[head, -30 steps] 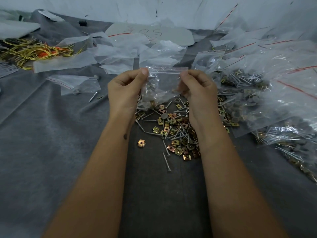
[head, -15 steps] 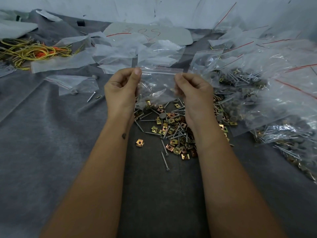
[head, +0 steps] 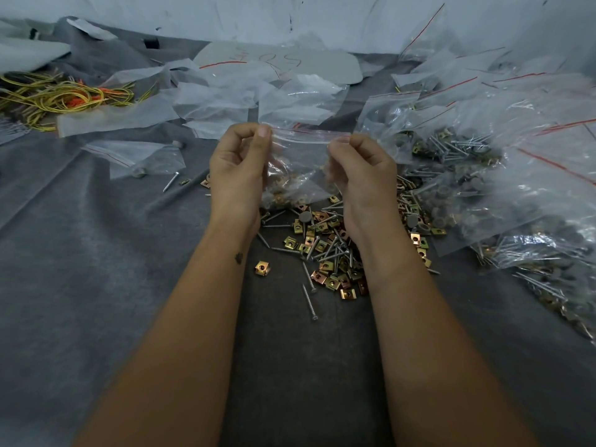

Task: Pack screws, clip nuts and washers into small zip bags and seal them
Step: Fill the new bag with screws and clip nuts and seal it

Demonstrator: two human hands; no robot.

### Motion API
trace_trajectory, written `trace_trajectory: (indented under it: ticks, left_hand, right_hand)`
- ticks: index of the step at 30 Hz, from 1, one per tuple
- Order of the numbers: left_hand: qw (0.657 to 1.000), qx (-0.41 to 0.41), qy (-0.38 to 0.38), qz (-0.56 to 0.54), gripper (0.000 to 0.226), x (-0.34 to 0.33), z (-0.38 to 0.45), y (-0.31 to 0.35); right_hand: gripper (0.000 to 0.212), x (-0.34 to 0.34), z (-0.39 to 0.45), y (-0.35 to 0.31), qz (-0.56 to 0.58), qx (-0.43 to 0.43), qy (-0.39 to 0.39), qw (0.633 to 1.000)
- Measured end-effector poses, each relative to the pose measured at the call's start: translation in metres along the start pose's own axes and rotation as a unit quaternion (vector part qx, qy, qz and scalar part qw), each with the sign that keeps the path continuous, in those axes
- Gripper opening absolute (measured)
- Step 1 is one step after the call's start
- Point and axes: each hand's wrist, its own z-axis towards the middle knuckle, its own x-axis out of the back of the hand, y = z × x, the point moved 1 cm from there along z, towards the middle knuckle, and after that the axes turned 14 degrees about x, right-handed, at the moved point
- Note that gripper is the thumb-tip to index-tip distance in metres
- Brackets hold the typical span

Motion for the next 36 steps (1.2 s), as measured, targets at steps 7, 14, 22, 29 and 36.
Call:
trace_trajectory:
  ticks: [7, 14, 22, 29, 36]
  left_hand:
    - [1.000, 0.012, -0.025, 0.009, 0.017, -0.0015, -0.0016, -0.0007]
    - [0.999, -0.010, -0.030, 0.011, 0.014, -0.0011, -0.0015, -0.0015]
    - [1.000, -0.008, -0.024, 0.015, 0.013, -0.0016, -0.0003, -0.0018]
    - [0.998, 0.027, -0.047, 0.020, 0.013, -0.0044, -0.0012, -0.0019]
    - [0.999, 0.017, -0.049, 0.014, 0.013, -0.0050, -0.0024, -0.0011]
  right_hand:
    - [0.023, 0.0014, 0.0015, 0.0003, -0.009, 0.026, 0.019, 0.999]
    - [0.024, -0.0002, 0.0000, 0.0007, -0.010, 0.024, 0.005, 1.000]
    - [0.024, 0.0003, 0.0022, 0.0041, 0.005, 0.012, 0.008, 1.000]
    - [0.028, 0.0017, 0.0028, 0.0047, -0.010, 0.017, 0.015, 1.000]
    - [0.013, 0.0009, 0.0018, 0.0063, 0.019, -0.011, -0.009, 1.000]
